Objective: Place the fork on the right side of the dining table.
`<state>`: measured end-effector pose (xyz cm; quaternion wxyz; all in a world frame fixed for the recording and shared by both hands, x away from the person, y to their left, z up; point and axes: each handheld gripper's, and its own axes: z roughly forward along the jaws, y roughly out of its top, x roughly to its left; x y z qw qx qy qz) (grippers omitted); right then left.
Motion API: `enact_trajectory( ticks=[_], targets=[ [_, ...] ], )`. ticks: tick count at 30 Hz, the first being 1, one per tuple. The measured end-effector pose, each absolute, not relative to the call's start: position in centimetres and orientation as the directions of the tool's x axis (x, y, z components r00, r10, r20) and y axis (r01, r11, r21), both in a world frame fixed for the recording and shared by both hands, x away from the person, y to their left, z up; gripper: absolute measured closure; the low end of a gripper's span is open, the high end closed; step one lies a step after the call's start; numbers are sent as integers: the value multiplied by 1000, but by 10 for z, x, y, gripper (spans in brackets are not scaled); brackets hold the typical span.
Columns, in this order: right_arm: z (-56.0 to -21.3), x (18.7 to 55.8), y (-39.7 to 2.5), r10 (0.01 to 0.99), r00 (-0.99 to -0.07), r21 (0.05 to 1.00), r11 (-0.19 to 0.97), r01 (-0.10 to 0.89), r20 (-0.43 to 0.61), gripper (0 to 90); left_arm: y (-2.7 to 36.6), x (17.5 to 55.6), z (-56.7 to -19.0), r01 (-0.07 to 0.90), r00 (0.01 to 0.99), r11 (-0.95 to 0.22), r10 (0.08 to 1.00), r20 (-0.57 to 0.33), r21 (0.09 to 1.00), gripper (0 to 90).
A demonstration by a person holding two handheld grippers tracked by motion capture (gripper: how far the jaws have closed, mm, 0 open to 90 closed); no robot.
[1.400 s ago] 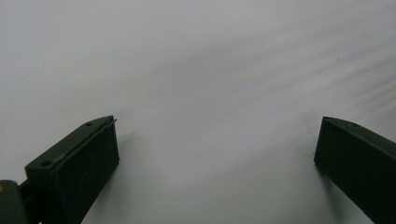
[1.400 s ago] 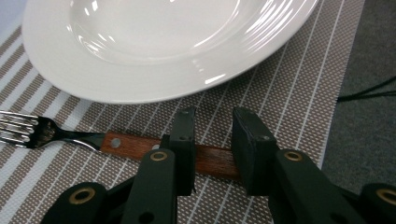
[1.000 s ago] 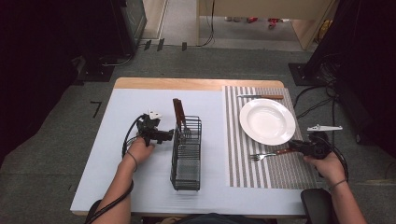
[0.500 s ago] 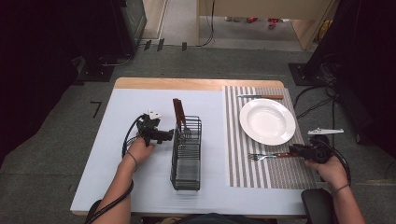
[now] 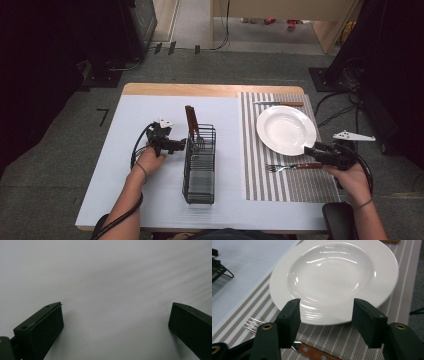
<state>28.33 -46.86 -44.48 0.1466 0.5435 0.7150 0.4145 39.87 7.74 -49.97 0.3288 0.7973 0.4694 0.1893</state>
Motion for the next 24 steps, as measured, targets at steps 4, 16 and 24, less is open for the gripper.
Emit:
enact_trajectory(
  ticks=[4, 16, 24],
  targets=[
    [-439, 287, -453, 891, -390, 770, 78, 633, 230, 343, 77, 399, -500, 624, 488, -343, 873, -7, 703, 0],
    [-432, 299, -395, 863, -473, 786, 166, 596, 176, 267, 77, 399, -500, 624, 488, -343, 873, -7, 702, 0],
    [-436, 309, -358, 840, -524, 784, 227, 578, 143, 244, 77, 399, -500, 624, 488, -343, 873, -7, 702, 0]
  ],
)
